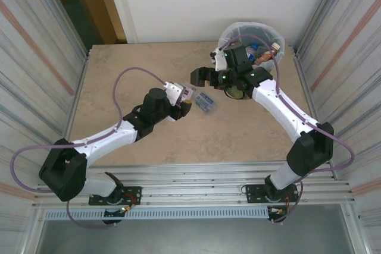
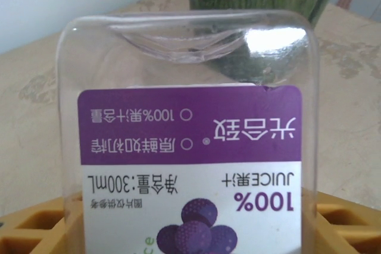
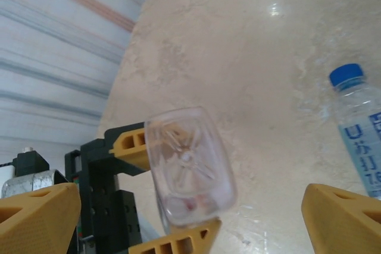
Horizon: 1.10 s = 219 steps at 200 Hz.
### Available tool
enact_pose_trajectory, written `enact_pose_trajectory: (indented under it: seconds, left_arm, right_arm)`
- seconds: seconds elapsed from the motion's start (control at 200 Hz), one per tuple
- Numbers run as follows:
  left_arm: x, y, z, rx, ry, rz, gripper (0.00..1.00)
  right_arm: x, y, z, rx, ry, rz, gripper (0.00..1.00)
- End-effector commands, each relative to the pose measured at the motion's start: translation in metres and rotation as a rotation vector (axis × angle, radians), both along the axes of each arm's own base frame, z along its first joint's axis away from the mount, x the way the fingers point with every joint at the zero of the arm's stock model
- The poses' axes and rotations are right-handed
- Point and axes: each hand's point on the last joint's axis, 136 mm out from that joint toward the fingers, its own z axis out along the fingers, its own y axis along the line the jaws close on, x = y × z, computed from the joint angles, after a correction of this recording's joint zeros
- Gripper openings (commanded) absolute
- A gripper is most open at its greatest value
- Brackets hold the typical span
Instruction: Put the plastic bottles in the bin
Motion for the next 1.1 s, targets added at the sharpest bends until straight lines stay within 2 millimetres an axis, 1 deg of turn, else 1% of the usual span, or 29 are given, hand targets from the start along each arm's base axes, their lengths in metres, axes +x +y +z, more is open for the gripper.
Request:
enact_pose_trajectory:
  seconds: [0.0, 0.185, 0.301, 0.386, 0.466, 0.531, 0.611, 0.661, 0.776, 0.846, 0.877, 0.937, 1.022, 1.042, 1.092]
  left_arm:
    - [-0.004, -0.007, 0.027, -0.037, -0.084, -0.045, 0.54]
    - [-0.005, -0.009, 0.035, -0.055, -0.101, -0.05, 0.54]
    - [-0.006, -0.012, 0.039, -0.062, -0.107, -0.065, 0.54]
    - [-0.007, -0.015, 0.042, -0.069, -0.112, -0.076, 0.54]
    - [-0.008, -0.016, 0.046, -0.077, -0.118, -0.083, 0.54]
    - [-0.008, -0.017, 0.048, -0.081, -0.122, -0.086, 0.54]
    - [-0.008, -0.018, 0.049, -0.086, -0.124, -0.087, 0.54]
    - [-0.007, -0.019, 0.051, -0.089, -0.125, -0.09, 0.54]
    - [-0.007, -0.022, 0.056, -0.107, -0.121, -0.093, 0.6]
    - [-0.007, -0.023, 0.059, -0.115, -0.118, -0.097, 0.67]
    - [-0.007, -0.023, 0.061, -0.118, -0.12, -0.097, 0.71]
    - [-0.007, -0.023, 0.065, -0.126, -0.118, -0.096, 0.79]
    - [-0.009, -0.023, 0.073, -0.143, -0.119, -0.098, 0.97]
    - [-0.009, -0.023, 0.076, -0.148, -0.12, -0.098, 0.99]
    - [-0.011, -0.021, 0.081, -0.16, -0.125, -0.096, 0.99]
  right_arm:
    - [-0.006, 0.015, -0.015, 0.034, 0.065, 0.041, 0.93]
    - [-0.01, 0.031, -0.036, 0.054, 0.13, 0.076, 0.9]
    - [-0.013, 0.039, -0.046, 0.059, 0.158, 0.104, 0.88]
    - [-0.015, 0.044, -0.052, 0.058, 0.175, 0.12, 0.85]
    - [-0.015, 0.045, -0.059, 0.05, 0.191, 0.122, 0.79]
    - [-0.016, 0.044, -0.062, 0.043, 0.195, 0.12, 0.72]
    - [-0.017, 0.042, -0.06, 0.04, 0.187, 0.114, 0.65]
    - [-0.017, 0.04, -0.058, 0.038, 0.178, 0.108, 0.58]
    - [-0.016, 0.037, -0.052, 0.034, 0.156, 0.091, 0.41]
    - [-0.015, 0.034, -0.049, 0.031, 0.145, 0.079, 0.29]
    - [-0.015, 0.033, -0.047, 0.03, 0.137, 0.073, 0.26]
    - [-0.014, 0.029, -0.045, 0.024, 0.127, 0.058, 0.24]
    - [-0.013, 0.022, -0.041, 0.024, 0.112, 0.035, 0.23]
    - [-0.012, 0.02, -0.04, 0.024, 0.106, 0.028, 0.22]
    - [-0.011, 0.016, -0.036, 0.028, 0.096, 0.016, 0.21]
